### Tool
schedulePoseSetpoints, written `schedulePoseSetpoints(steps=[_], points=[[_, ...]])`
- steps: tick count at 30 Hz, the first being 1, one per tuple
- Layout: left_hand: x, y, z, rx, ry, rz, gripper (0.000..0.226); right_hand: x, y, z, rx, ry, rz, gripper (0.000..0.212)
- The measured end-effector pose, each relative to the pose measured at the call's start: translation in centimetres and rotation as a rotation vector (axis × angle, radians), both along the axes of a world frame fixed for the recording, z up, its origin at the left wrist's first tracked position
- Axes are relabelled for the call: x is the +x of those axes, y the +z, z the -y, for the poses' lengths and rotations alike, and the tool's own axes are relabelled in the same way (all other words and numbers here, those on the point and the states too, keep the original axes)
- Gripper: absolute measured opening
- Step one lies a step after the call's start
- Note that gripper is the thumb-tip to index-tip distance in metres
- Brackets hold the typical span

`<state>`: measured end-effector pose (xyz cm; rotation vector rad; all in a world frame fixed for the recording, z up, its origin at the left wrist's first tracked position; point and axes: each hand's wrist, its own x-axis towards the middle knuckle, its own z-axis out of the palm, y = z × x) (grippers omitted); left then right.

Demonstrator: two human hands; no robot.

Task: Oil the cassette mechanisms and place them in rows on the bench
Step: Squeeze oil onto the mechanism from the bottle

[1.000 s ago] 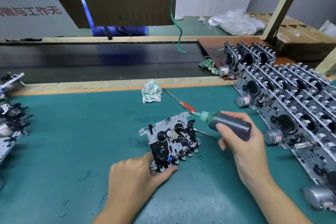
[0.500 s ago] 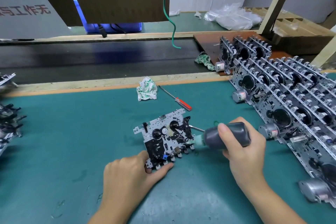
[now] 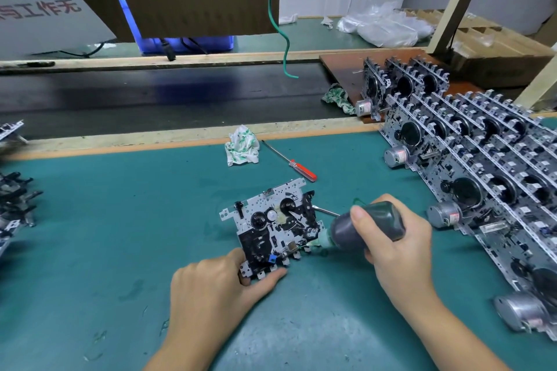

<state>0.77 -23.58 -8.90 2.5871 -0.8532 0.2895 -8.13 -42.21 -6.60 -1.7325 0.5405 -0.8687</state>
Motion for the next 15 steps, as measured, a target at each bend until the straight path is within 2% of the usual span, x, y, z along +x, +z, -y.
schedulePoseSetpoints(steps=[15], points=[[-0.07, -0.26, -0.16, 0.001, -0.001, 0.001, 0.065, 0.06, -0.03, 0.02, -0.059, -0.029, -0.012, 0.049]])
